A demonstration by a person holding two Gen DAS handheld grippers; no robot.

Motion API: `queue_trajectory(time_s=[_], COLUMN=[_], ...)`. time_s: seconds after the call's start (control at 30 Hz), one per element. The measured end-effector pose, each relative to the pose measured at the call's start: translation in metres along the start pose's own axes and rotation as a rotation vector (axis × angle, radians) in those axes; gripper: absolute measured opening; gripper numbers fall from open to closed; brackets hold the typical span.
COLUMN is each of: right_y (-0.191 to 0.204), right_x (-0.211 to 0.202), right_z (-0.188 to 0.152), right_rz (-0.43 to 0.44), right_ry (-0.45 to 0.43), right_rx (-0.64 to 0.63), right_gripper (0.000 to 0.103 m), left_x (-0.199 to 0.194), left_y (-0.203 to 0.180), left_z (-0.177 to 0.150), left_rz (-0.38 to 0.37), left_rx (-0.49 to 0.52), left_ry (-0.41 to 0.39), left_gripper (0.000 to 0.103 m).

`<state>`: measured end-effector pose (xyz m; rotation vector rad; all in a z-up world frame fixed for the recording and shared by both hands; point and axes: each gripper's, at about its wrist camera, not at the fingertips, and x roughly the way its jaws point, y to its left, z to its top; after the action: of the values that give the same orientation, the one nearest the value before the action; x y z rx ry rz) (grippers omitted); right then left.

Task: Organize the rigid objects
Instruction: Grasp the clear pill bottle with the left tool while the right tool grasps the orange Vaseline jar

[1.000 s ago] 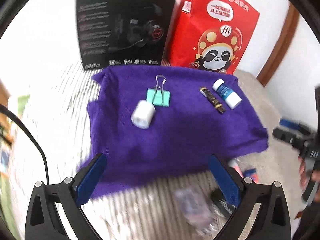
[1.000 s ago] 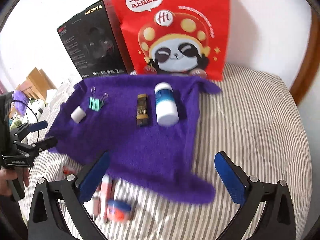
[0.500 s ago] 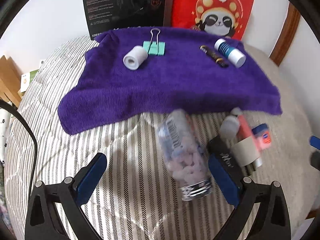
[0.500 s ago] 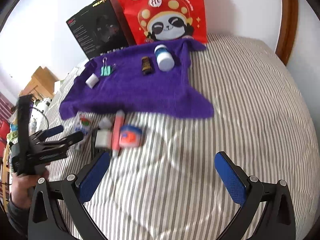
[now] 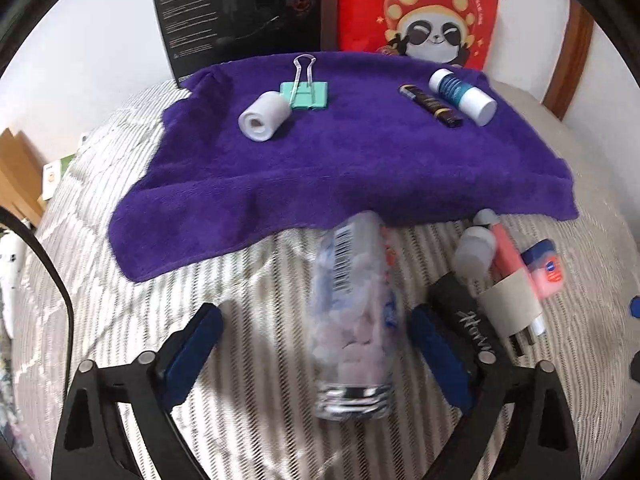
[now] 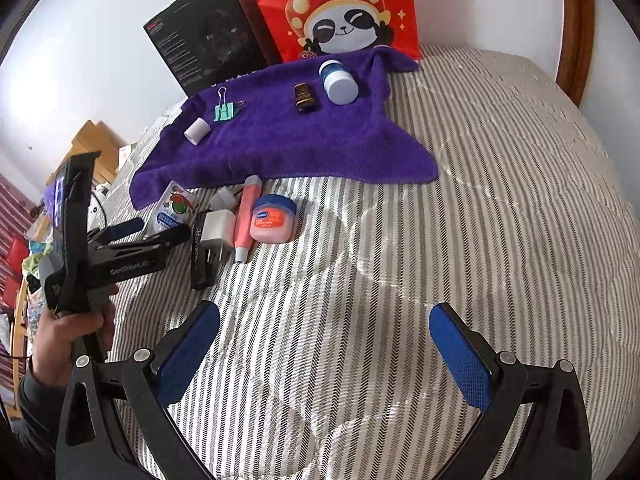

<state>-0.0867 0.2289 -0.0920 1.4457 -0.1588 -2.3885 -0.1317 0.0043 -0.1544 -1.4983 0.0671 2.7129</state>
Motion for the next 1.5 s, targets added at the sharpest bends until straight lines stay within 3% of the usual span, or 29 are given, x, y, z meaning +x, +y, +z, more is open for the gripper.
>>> queue_trajectory(time_s=[0.1, 0.17, 0.33, 0.77, 1.07, 1.27, 1.37, 1.43, 1.5], right_y=[0.001, 0.001, 0.007, 0.025, 0.032, 0.041, 0.045, 0.044, 0.042], right_x=[0.004, 0.005, 0.018, 0.068, 0.077, 0.081, 0.08, 0.078, 0.076], right_z=[-0.001, -0.001, 0.008, 0.032, 0.039, 0.036, 0.031, 0.029, 0.028], right_rz=[0.011, 0.015, -0.024, -0.076, -0.252, -0.251, -0.262, -0.268, -0.279], right_ry=[0.002, -0.008, -0.055, -0.108, -0.124, -0.11, -0.138, -0.16, -0.182], right_rx=[0.005, 0.005, -0.063, 0.003, -0.044, -0.063, -0.064, -0.039, -0.024], right_gripper=[0.103, 0.103, 0.103, 0.094, 0.092, 0.087, 0.082, 0.068, 0.061], left_x=[-0.004, -0.008, -0.012, -0.012, -0.011, -0.012, -0.012, -0.012, -0.011], left_y=[-0.002, -0.003, -0.004, 0.0, 0.0, -0.001, 0.0, 0.0, 0.0], left_z=[-0.003, -0.006, -0.006, -0.004, -0.005, -0.005, -0.006, -0.006, -0.007], left_rz=[-0.015, -0.029, -0.062, -0.102, -0.115, -0.105, -0.113, -0.112, -0.11], left_rx=[0.014, 0.03, 0.062, 0.059, 0.074, 0.086, 0.078, 0.076, 0.079], left_ry=[-0.027, -0.054, -0.071, -0.059, -0.059, -0.062, -0.063, -0.066, -0.071], left_gripper=[0.081, 0.062, 0.039, 0.039, 0.04, 0.04, 0.04, 0.04, 0.04])
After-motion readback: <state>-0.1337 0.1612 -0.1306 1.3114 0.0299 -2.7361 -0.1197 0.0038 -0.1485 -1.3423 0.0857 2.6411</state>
